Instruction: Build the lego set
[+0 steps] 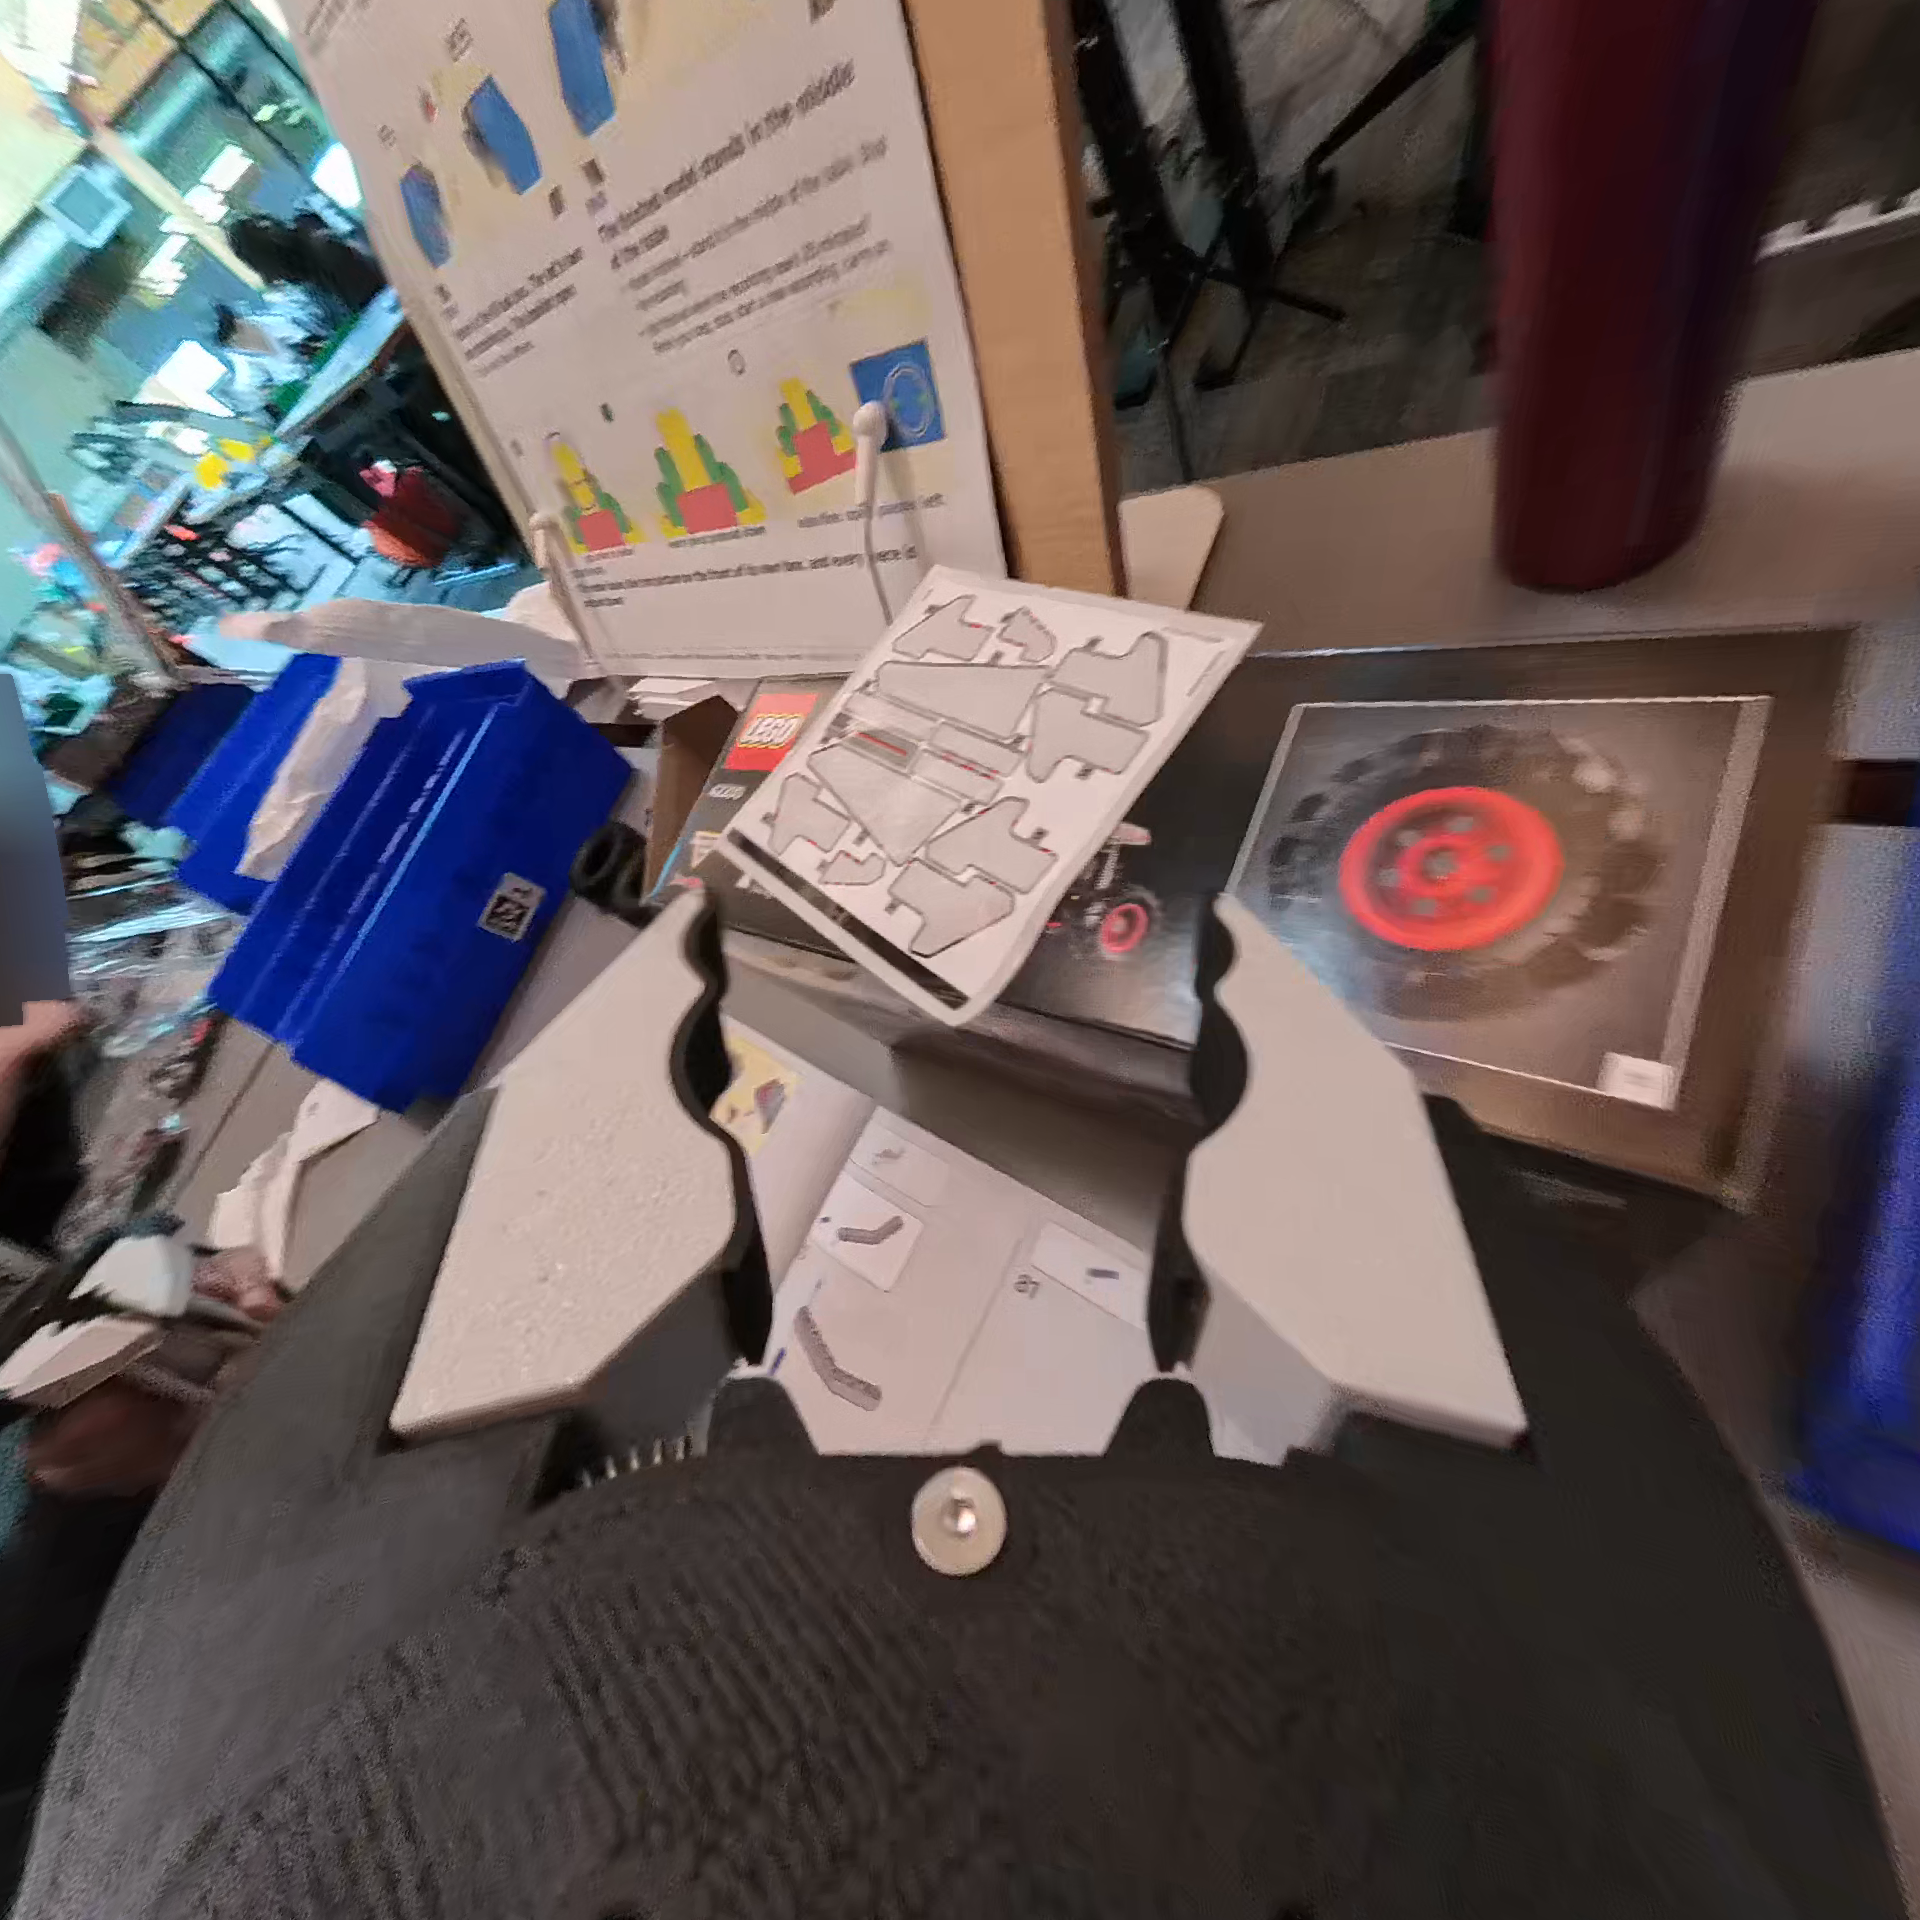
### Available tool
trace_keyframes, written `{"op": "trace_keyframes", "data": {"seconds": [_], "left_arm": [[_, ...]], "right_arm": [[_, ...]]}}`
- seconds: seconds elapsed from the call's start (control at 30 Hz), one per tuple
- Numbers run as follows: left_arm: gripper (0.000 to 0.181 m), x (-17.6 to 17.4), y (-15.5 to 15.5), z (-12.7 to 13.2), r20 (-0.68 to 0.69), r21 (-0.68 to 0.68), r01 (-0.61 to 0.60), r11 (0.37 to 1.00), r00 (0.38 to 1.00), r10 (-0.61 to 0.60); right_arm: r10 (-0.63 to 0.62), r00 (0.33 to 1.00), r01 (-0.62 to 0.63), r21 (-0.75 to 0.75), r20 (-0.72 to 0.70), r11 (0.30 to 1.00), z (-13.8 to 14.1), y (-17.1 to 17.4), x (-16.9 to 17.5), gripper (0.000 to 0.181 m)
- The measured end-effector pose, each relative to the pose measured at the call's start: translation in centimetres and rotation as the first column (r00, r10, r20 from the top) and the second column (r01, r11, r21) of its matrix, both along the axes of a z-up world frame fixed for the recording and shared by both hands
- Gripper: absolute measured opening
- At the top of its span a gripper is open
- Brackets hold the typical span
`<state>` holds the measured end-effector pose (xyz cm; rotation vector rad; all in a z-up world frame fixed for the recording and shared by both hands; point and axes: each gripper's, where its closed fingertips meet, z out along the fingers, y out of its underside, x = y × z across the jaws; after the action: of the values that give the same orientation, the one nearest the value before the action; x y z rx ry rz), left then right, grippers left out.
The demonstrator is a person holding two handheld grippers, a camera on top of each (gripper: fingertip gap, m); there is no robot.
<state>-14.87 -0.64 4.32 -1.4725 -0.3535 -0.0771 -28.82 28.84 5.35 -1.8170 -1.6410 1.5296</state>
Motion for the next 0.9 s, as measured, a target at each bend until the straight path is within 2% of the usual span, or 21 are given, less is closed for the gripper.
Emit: {"op": "trace_keyframes", "data": {"seconds": [0.1, 0.17, 0.2, 0.27, 0.3, 0.37, 0.4, 0.47, 0.53, 0.57, 0.7, 0.8, 0.9], "left_arm": [[0.000, -0.2, 0.3, -0.6, -0.090, -0.078, -0.053, 0.996, 0.995, 0.046], [0.000, -0.3, 0.5, -1.0, -0.184, -0.140, -0.108, 0.984, 0.980, 0.081], [0.000, -0.4, 0.6, -1.1, -0.252, -0.175, -0.149, 0.973, 0.962, 0.103], [0.000, -0.7, 0.7, -1.5, -0.419, -0.241, -0.256, 0.936, 0.898, 0.138], [0.000, -1.0, 0.7, -1.7, -0.513, -0.267, -0.323, 0.908, 0.845, 0.150], [0.000, -1.4, 0.6, -1.7, -0.701, -0.277, -0.461, 0.843, 0.697, 0.151], [0.000, -1.4, 0.6, -1.8, -0.791, -0.273, -0.528, 0.804, 0.599, 0.124], [0.000, -1.3, 0.6, -1.9, -0.936, -0.227, -0.652, 0.723, 0.352, 0.024], [0.000, -0.8, 0.9, -2.2, -0.986, -0.164, -0.726, 0.668, 0.126, -0.105], [0.000, -0.5, 1.1, -2.6, -0.986, -0.147, -0.743, 0.653, 0.057, -0.158], [0.000, 0.2, 1.4, -3.4, -0.964, -0.095, -0.771, 0.629, -0.086, -0.251], [0.000, 0.9, 1.5, -3.0, -0.958, -0.058, -0.767, 0.640, -0.137, -0.251], [0.000, 1.5, 1.7, -2.7, -0.948, -0.013, -0.755, 0.655, -0.200, -0.249]], "right_arm": [[-0.025, 0.999, 0.027, 0.092, -0.029, 0.995, 0.9, 1.2, 1.3, 0.108], [-0.055, 0.996, 0.063, 0.128, -0.066, 0.990, 2.0, 1.4, 2.7, 0.101], [-0.063, 0.992, 0.077, 0.129, -0.105, 0.989, 2.6, 0.8, 3.5, 0.097], [0.006, 0.989, 0.008, 0.092, -0.149, 0.996, 2.7, -2.7, 5.8, 0.096], [0.055, 0.986, -0.048, 0.046, -0.159, 0.998, 2.4, -5.2, 7.1, 0.095], [0.149, 0.970, -0.164, -0.063, -0.192, 0.984, 1.6, -10.7, 9.9, 0.086], [0.192, 0.962, -0.216, -0.112, -0.196, 0.970, 0.8, -13.4, 11.2, 0.082], [0.247, 0.954, -0.280, -0.210, -0.171, 0.937, -1.5, -18.1, 13.3, 0.082], [0.289, 0.944, -0.327, -0.343, -0.158, 0.881, -3.1, -22.1, 15.0, 0.075], [0.306, 0.939, -0.343, -0.399, -0.156, 0.850, -3.7, -23.5, 15.5, 0.072], [0.319, 0.936, -0.347, -0.559, -0.149, 0.753, -4.7, -26.0, 16.0, 0.052], [0.328, 0.935, -0.344, -0.561, -0.132, 0.753, -5.4, -26.8, 16.0, 0.041], [0.318, 0.935, -0.345, -0.624, -0.159, 0.701, -4.6, -27.2, 16.0, 0.026]]}}
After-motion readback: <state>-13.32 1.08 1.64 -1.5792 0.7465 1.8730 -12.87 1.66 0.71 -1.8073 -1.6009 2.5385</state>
